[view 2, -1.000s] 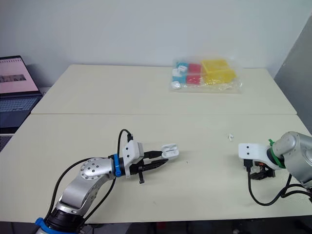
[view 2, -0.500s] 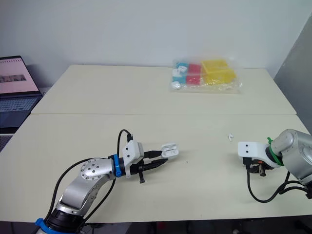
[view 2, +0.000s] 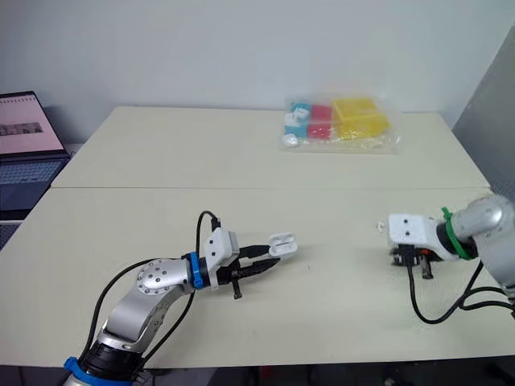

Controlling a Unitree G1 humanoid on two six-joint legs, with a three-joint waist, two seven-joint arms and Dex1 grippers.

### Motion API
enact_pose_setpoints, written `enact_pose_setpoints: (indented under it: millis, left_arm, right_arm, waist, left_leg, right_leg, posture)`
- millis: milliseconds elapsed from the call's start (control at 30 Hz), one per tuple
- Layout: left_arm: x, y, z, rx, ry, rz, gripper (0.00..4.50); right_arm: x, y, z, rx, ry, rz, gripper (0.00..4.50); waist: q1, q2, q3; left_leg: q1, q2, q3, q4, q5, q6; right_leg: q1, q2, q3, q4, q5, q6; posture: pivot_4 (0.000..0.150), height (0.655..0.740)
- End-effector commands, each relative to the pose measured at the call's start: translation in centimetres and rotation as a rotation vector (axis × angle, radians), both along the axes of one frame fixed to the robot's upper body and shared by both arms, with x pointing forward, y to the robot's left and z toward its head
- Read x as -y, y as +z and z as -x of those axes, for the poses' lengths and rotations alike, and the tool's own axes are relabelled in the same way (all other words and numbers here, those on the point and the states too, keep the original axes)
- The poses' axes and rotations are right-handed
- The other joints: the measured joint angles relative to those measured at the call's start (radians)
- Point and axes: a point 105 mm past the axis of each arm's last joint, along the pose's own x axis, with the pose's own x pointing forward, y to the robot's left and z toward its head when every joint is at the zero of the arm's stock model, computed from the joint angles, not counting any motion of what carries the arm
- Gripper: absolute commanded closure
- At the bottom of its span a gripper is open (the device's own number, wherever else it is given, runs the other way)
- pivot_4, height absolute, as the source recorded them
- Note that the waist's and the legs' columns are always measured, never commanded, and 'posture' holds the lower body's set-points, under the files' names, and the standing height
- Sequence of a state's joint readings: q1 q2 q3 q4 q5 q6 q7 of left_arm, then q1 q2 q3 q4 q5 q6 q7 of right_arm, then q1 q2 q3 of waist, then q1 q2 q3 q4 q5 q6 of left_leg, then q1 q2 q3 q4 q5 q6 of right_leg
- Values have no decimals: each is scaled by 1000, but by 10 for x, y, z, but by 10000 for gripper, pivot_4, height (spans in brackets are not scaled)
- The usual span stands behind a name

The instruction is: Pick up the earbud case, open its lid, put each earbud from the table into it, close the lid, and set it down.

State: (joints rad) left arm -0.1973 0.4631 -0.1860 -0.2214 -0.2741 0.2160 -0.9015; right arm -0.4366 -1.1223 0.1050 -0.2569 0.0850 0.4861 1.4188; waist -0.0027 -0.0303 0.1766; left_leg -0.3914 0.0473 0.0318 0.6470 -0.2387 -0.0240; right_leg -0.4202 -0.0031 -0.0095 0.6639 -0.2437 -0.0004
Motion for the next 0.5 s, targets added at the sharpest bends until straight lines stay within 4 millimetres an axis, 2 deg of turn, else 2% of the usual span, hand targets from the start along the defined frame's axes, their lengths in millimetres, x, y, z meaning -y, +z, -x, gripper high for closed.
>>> enact_pose_setpoints:
  millis: [33, 133, 200, 367, 500]
  left_arm:
    - [5, 23, -8, 23, 20, 97, 37276]
    - [11, 29, -10, 22, 15, 118, 37276]
    - [13, 32, -12, 23, 15, 125, 37276]
    - [15, 39, -17, 25, 13, 133, 37276]
    - [17, 44, -21, 16, 10, 152, 37276]
  right_arm:
    - [-42, 43, 9, 93, 19, -272, 40978]
    - [-73, 64, 8, 193, 23, -489, 40978]
    - [-84, 73, 5, 246, 12, -586, 40978]
    - [-110, 82, 6, 349, -7, -901, 40978]
    - [-122, 73, 1, 409, -73, -982, 40978]
  waist:
    - [0, 0, 0]
    - [0, -1, 0]
    - [0, -2, 0]
    - [1, -2, -1]
    - [0, -2, -1]
  left_leg:
    - [0, 0, 0, 0, 0, 0]
    - [-1, 0, -1, 1, 0, 0]
    - [0, 0, -1, 1, 0, 0]
    - [-3, -1, -2, 1, 0, 0]
    - [-4, -1, -2, 1, 0, 0]
  right_leg:
    - [0, 0, 0, 0, 0, 0]
    - [0, 0, 0, 1, 0, 0]
    - [1, 0, 0, 1, 0, 0]
    - [0, 0, -1, 0, 0, 0]
    - [-1, 0, -1, 0, 0, 0]
  posture:
    - [1500, 7400]
    - [1500, 7400]
    - [1500, 7400]
    - [1500, 7400]
    - [1500, 7400]
